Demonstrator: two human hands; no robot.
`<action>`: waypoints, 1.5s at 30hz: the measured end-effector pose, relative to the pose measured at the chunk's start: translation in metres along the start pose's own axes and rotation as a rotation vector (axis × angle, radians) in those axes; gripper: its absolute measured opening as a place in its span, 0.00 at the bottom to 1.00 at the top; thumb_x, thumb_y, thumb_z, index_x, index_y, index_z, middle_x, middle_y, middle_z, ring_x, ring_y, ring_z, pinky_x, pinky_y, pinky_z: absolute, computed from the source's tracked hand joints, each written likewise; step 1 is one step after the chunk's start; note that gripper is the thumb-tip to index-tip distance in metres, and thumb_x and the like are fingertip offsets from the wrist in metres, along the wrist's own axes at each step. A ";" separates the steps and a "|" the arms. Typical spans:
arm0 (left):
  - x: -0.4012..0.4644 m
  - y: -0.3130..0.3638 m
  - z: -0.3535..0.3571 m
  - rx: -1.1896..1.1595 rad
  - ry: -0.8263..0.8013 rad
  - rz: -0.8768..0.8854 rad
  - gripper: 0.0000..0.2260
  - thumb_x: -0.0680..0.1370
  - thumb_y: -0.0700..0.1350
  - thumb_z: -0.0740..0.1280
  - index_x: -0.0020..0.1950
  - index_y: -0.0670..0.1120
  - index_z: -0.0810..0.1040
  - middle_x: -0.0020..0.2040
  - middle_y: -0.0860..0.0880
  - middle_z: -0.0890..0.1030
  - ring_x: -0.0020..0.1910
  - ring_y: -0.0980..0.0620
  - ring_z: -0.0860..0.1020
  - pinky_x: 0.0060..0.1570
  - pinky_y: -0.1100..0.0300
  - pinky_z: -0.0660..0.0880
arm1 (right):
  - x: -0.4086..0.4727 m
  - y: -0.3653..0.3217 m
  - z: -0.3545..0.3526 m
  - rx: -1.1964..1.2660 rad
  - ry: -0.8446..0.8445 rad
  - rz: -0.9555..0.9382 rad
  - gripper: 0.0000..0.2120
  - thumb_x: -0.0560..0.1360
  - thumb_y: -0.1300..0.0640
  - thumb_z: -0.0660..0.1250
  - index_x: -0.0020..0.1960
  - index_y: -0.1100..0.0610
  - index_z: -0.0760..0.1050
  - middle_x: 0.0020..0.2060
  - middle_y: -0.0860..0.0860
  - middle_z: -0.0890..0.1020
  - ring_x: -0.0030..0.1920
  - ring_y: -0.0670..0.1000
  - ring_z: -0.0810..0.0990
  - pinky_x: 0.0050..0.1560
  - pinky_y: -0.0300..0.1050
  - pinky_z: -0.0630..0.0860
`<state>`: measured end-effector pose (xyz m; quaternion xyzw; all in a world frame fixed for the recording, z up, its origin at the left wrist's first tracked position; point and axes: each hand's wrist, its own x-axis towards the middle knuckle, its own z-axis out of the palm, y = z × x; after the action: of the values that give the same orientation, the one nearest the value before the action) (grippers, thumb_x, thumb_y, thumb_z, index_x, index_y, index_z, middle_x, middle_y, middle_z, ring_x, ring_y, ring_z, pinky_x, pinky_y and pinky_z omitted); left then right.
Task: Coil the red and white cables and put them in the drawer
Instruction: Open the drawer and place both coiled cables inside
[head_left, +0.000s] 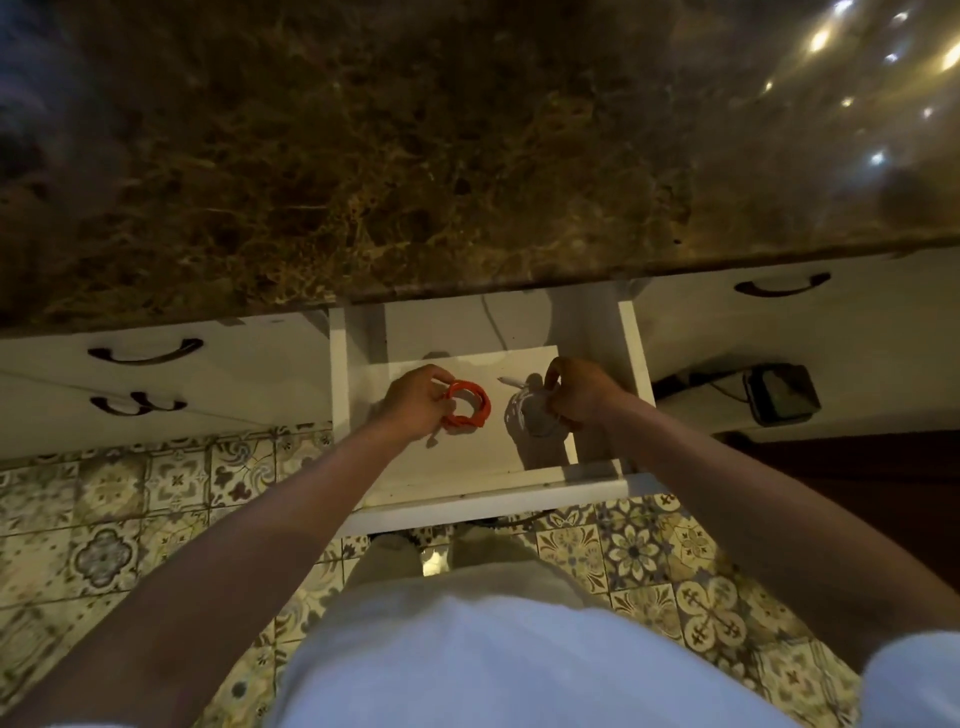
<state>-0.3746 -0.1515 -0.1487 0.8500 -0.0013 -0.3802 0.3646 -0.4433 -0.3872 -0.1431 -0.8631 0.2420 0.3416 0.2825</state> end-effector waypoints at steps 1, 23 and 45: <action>0.000 -0.001 0.001 0.006 -0.008 0.002 0.12 0.77 0.36 0.73 0.59 0.47 0.81 0.50 0.42 0.86 0.48 0.38 0.86 0.49 0.38 0.84 | 0.001 0.001 0.001 0.002 -0.010 0.005 0.08 0.80 0.63 0.67 0.58 0.58 0.76 0.48 0.59 0.85 0.46 0.60 0.87 0.45 0.56 0.87; -0.079 -0.015 -0.038 0.565 0.321 0.748 0.32 0.85 0.60 0.58 0.83 0.43 0.61 0.84 0.43 0.62 0.85 0.44 0.56 0.82 0.46 0.56 | -0.087 -0.018 -0.011 0.063 0.552 -0.217 0.30 0.82 0.47 0.65 0.79 0.57 0.64 0.75 0.58 0.73 0.73 0.57 0.72 0.71 0.53 0.72; -0.148 -0.088 0.007 0.503 0.606 1.061 0.33 0.87 0.56 0.50 0.82 0.35 0.46 0.84 0.38 0.49 0.85 0.40 0.42 0.82 0.38 0.44 | -0.144 -0.011 0.111 0.048 1.202 -0.332 0.35 0.84 0.46 0.54 0.82 0.67 0.54 0.83 0.64 0.54 0.84 0.64 0.51 0.81 0.68 0.51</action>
<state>-0.5089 -0.0499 -0.1112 0.8625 -0.4063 0.1189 0.2772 -0.5803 -0.2742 -0.1029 -0.9240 0.2291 -0.2579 0.1653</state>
